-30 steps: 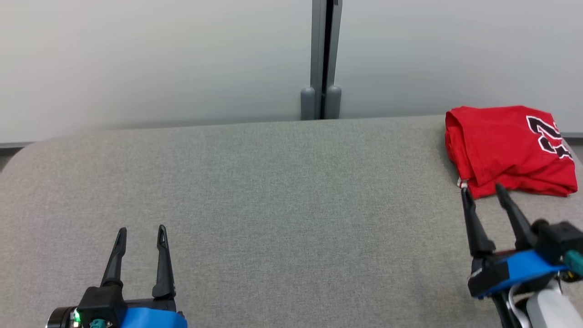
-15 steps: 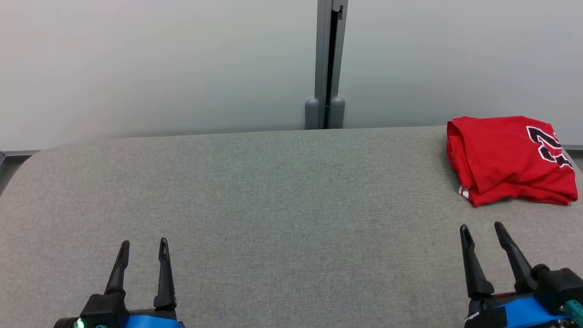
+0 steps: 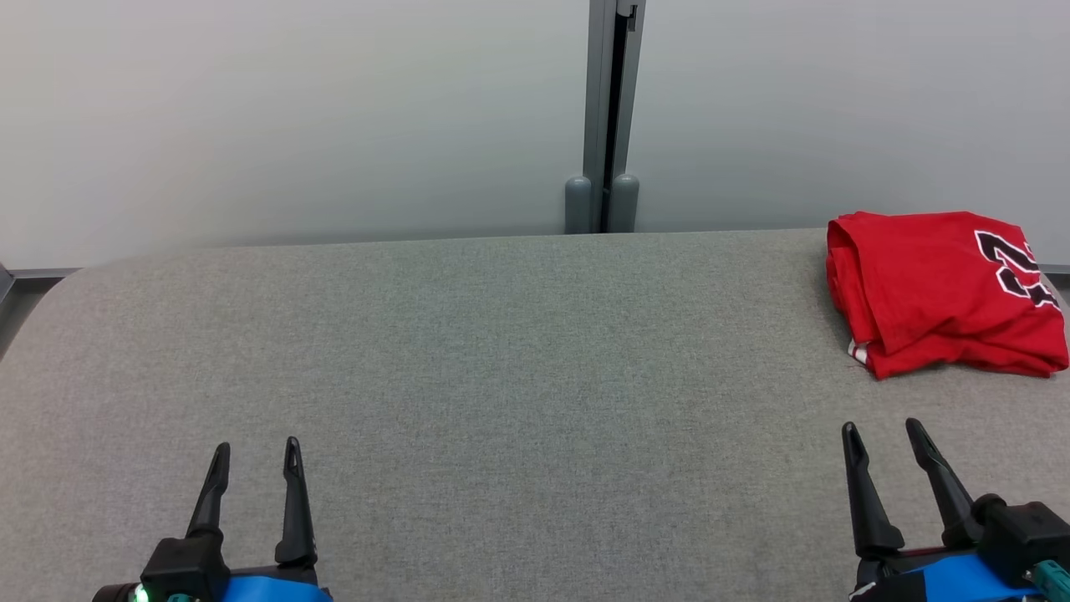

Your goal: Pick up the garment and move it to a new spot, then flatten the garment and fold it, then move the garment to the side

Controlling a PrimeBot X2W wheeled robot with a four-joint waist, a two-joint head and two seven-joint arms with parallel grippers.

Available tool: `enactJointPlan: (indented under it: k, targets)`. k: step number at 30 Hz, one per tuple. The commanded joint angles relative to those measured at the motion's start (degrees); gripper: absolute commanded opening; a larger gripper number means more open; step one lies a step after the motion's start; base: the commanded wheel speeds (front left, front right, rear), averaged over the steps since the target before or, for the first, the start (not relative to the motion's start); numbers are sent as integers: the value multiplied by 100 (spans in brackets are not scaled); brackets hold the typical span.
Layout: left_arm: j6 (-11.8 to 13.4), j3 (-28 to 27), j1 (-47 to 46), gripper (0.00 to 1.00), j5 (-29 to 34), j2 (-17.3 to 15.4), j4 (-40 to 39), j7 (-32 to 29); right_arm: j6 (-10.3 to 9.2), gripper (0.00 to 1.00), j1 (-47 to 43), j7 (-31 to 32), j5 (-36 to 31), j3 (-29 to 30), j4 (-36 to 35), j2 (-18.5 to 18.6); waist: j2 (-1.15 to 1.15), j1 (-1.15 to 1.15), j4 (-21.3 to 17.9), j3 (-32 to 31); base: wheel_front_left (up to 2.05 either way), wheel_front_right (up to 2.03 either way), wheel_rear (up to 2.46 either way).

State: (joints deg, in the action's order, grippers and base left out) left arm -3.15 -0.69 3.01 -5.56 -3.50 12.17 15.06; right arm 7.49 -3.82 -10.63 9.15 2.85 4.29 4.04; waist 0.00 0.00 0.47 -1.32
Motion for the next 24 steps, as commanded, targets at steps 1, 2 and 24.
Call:
enactJointPlan:
  k: [1, 2, 24]
  targets:
    - [-26, -5, -106, 100, 9, -19, 8, 14, 1, 100, -49, 23, -24, 43, -23, -24, 0, 0, -5, 2, 0, 0, 0]
    - [-19, -8, -109, 100, 21, -19, 10, 14, 1, 100, -50, 29, -29, 59, -20, -30, 0, 0, -6, 5, 0, 0, 0]
    - [-44, -140, -121, 0, -915, 35, 235, -324, -1, 0, 117, 227, 930, 112, 290, -61, 0, 0, -30, 30, 0, 0, 0]
